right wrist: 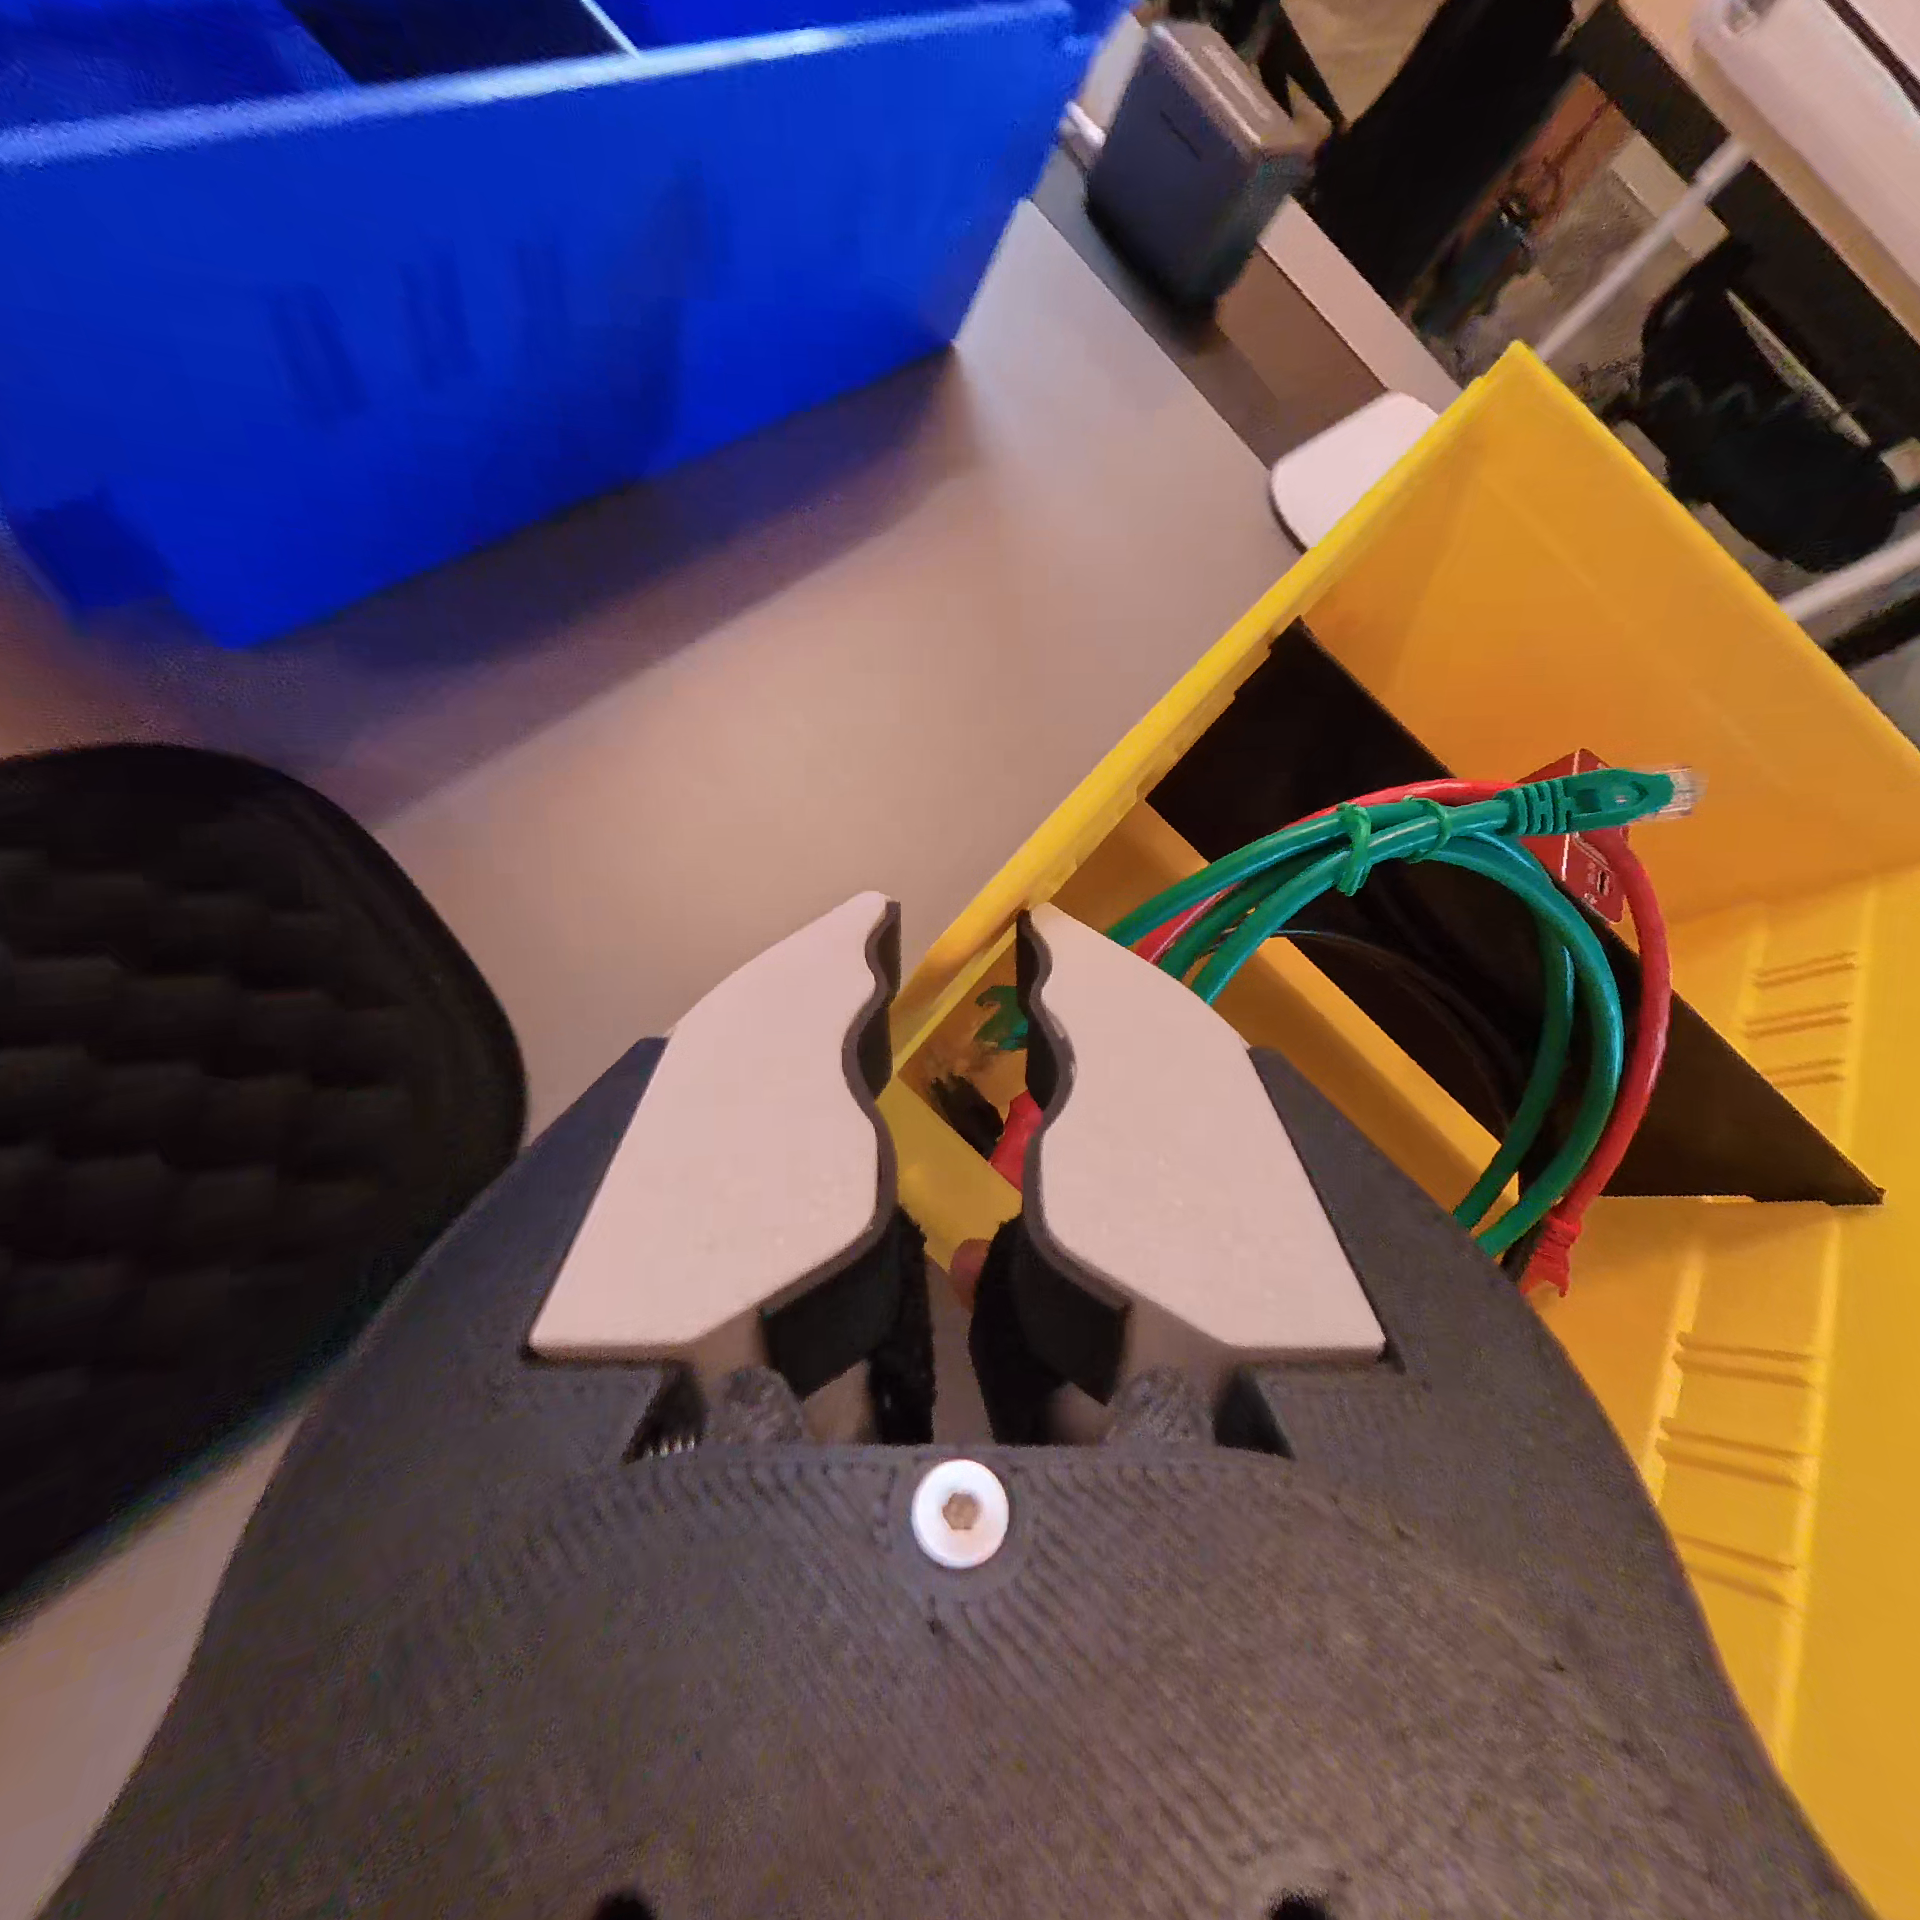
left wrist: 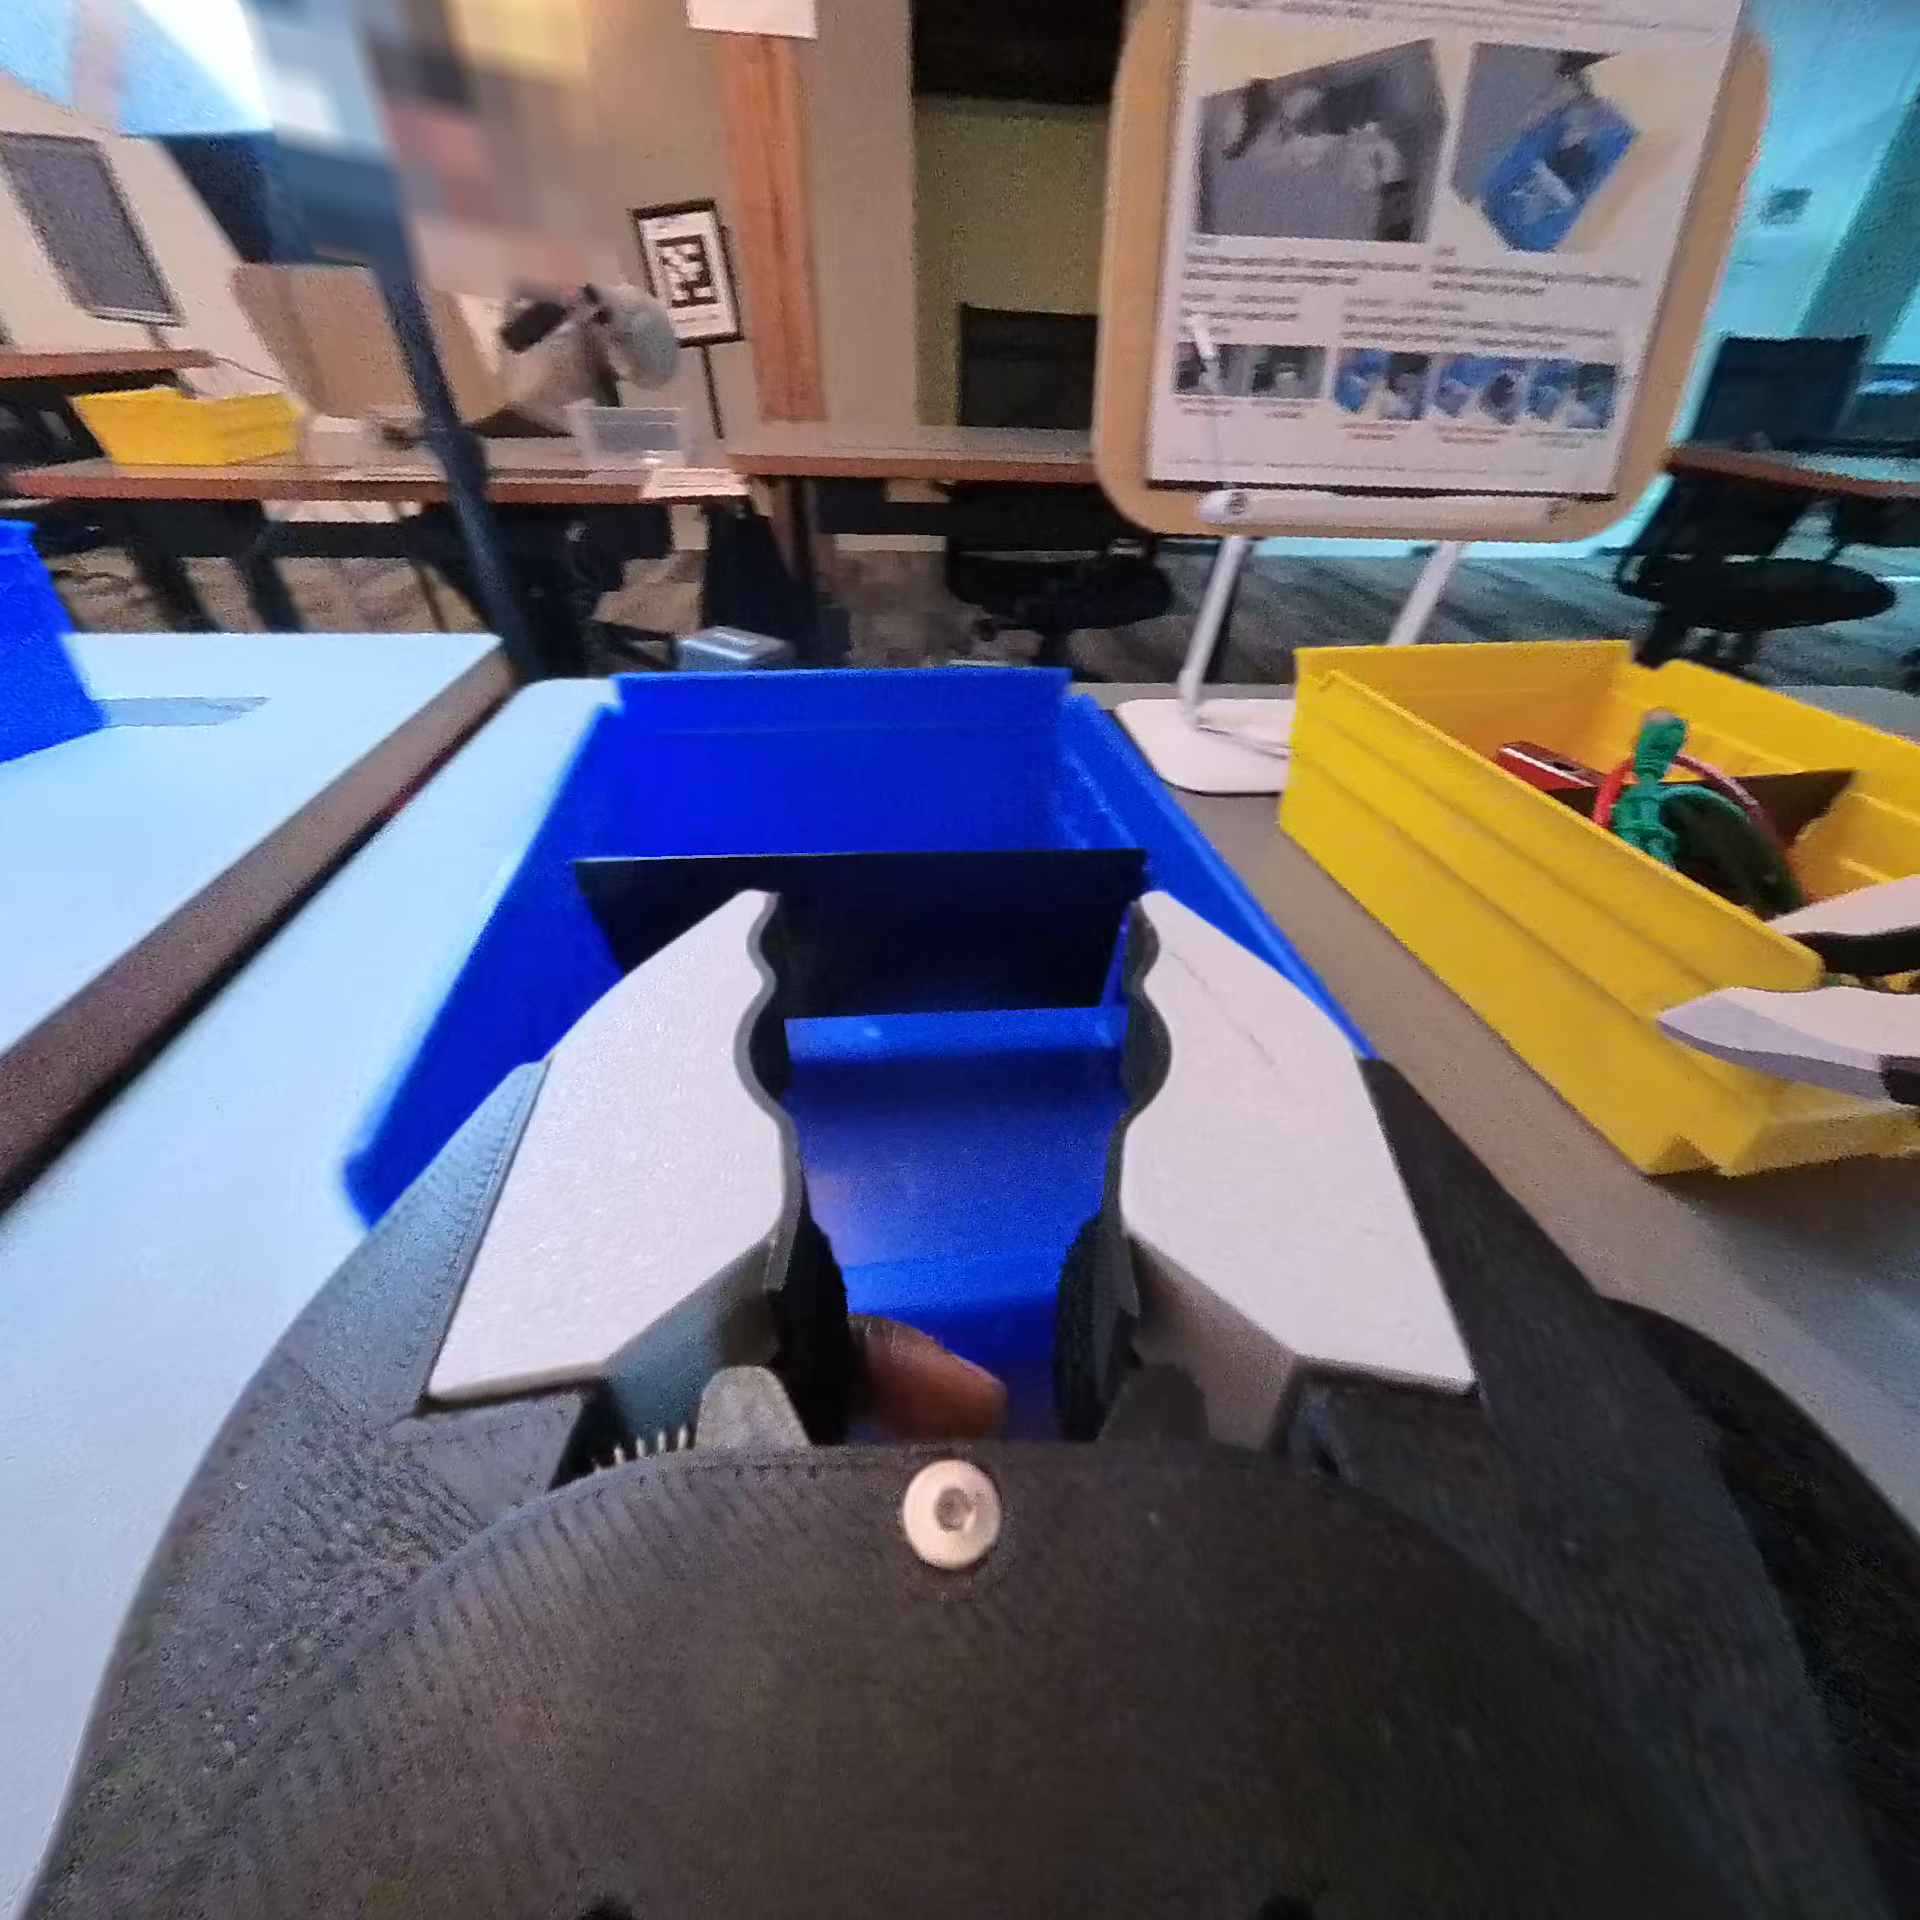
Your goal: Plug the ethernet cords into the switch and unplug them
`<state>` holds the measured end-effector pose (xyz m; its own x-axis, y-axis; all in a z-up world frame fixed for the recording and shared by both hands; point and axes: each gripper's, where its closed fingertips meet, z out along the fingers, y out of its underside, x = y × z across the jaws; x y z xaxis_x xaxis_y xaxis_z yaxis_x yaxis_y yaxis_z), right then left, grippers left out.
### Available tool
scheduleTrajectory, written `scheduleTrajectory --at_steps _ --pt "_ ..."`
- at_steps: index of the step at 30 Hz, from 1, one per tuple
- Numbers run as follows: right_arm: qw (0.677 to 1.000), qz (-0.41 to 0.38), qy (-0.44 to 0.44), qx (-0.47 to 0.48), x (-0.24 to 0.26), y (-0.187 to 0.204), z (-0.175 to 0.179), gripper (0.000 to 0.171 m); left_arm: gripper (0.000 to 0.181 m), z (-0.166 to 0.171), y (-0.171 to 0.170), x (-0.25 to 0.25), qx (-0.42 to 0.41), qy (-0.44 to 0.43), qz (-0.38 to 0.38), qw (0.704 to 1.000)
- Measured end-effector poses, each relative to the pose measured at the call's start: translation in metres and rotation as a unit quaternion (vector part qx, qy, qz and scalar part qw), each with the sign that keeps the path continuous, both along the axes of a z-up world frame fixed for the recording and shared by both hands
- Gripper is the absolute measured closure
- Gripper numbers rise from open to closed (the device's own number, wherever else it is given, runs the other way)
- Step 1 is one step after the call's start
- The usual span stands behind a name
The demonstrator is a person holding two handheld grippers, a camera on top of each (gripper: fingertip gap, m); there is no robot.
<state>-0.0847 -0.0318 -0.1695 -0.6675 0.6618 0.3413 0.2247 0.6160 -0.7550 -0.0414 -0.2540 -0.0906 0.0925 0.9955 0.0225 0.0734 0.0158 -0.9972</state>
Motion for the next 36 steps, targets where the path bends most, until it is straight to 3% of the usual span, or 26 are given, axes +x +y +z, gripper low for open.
scheduleTrajectory --at_steps 4,8,15,21,26,28,30,34,36 --pt "0.999 0.034 0.001 -0.007 0.003 -0.034 0.0 0.149 0.119 -0.012 -0.069 0.015 0.005 -0.031 0.089 0.996" --pt "0.998 0.057 0.002 -0.017 0.005 -0.059 0.001 0.149 0.119 -0.033 -0.104 0.023 0.033 -0.072 0.118 0.99" --pt "0.991 0.129 -0.007 -0.038 0.02 -0.088 0.002 0.144 0.117 -0.049 -0.109 0.016 0.046 -0.068 0.108 0.991" --pt "0.966 0.156 0.044 -0.201 0.054 -0.106 0.048 0.118 0.111 -0.071 -0.113 0.004 0.077 -0.066 0.1 0.99" --pt "0.973 0.153 -0.024 -0.169 0.066 -0.141 0.015 0.1 0.111 -0.073 -0.115 -0.01 0.072 -0.078 0.072 0.992" --pt "0.975 0.14 -0.047 -0.165 0.061 -0.147 0.007 0.103 0.121 -0.078 -0.11 -0.016 0.081 -0.1 0.037 0.991" --pt "0.976 0.134 -0.057 -0.161 0.056 -0.153 0.003 0.114 0.148 -0.079 -0.101 -0.018 0.083 -0.108 0.001 0.991" --pt "0.986 0.111 -0.026 -0.124 0.041 -0.151 0.001 0.145 0.176 -0.08 -0.114 -0.011 0.047 -0.109 0.048 0.992" --pt "0.986 0.116 -0.005 -0.117 0.039 -0.15 0.005 0.148 0.178 -0.077 -0.115 -0.004 -0.005 -0.1 0.069 0.993"
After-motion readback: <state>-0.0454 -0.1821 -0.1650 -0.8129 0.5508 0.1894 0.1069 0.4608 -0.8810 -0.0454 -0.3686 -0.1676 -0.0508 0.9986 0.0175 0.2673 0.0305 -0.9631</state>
